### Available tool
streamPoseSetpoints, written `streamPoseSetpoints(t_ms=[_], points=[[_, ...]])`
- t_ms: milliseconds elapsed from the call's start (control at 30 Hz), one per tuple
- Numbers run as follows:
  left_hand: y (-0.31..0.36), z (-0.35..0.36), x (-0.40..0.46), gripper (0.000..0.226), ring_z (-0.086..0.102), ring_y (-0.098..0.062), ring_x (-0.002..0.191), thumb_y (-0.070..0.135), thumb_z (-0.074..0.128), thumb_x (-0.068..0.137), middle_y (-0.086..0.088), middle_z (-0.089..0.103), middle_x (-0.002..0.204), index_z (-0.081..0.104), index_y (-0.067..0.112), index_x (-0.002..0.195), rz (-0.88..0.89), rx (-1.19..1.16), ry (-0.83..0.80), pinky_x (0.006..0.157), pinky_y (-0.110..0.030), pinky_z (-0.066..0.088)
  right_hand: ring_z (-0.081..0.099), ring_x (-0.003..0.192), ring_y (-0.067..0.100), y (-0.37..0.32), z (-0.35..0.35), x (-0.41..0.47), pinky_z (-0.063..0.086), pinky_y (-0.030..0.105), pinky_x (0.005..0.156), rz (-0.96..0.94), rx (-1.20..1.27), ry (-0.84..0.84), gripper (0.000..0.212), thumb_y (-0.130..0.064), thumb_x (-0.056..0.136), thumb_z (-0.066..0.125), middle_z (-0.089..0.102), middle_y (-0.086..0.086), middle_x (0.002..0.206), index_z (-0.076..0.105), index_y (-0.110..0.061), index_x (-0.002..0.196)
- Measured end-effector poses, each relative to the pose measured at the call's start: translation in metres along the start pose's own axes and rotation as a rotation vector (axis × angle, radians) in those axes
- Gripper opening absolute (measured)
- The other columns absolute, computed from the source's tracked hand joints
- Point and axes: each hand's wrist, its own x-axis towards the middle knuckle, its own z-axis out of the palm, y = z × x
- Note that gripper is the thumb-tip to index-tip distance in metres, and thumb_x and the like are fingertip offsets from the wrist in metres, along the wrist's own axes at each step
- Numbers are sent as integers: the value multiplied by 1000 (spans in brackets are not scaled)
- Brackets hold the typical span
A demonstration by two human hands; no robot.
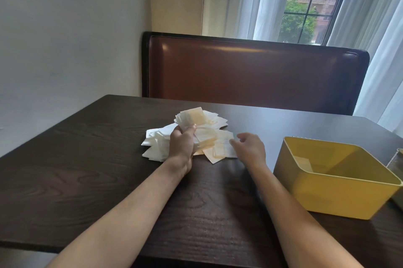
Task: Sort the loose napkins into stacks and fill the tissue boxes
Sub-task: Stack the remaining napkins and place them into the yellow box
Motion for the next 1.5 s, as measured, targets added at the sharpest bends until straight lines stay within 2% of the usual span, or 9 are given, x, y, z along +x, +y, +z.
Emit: streamPoseSetpoints(t_ms=[133,267,600,733,900,1000,1167,1300,1500], points=[[2,-1,2,5,68,-25,90,19,60,98,-7,68,97,62,15,96,22,-38,49,69,-33,58,47,114,29,3,8,1,42,38,91,-17,-311,-50,39,-50,88,62,61,7,116,71,-15,104],[2,-2,2,4,68,-21,82,19,60,98,-5,68,94,61,16,96,4,-37,61,56,-26,53,61,95,23,2,6,1,49,36,83,-45,-140,-35,16,-34,84,69,67,0,90,63,-23,74],[-3,-2,5,14,69,-29,87,23,61,98,-11,70,101,60,12,106,-45,41,33,82,-44,58,63,83,15,0,-2,0,51,26,71,-54,177,187,18,-24,93,64,72,2,99,76,-13,102],[-4,-2,5,13,68,-24,81,22,60,99,-11,69,101,58,11,105,-57,49,2,73,-36,59,61,84,12,-3,-11,0,46,17,65,-58,297,279,21,-20,94,64,72,1,103,76,-10,107],[-4,-1,4,25,68,-23,80,25,61,99,-11,69,98,57,6,114,-96,35,-22,77,-37,59,65,91,19,-13,-14,-6,60,30,72,-13,570,290,19,-18,93,63,68,0,99,72,-10,108],[-2,0,2,28,68,-16,69,28,60,100,-6,67,84,56,4,115,-123,23,-53,70,-33,59,62,90,16,-22,-20,-9,54,21,60,34,790,155,12,-17,97,60,63,-2,98,65,-15,107],[1,5,-6,43,72,-29,104,38,46,106,-14,73,117,59,6,131,-171,-87,-240,91,-46,58,63,73,13,-30,-12,-17,48,21,52,72,881,-193,19,-17,96,62,66,6,97,65,-12,115],[0,4,-10,45,69,-35,108,42,46,104,-20,71,119,65,5,123,-108,-63,-348,93,-48,56,50,44,10,-28,1,-21,36,21,43,53,687,-224,23,-13,93,66,63,4,75,66,-4,115],[-4,4,-4,11,70,-28,92,11,60,99,-19,71,112,64,7,109,19,7,-128,84,-43,59,54,56,12,-26,-5,-16,40,20,48,7,647,-140,12,-16,93,64,69,1,74,72,-8,96]])
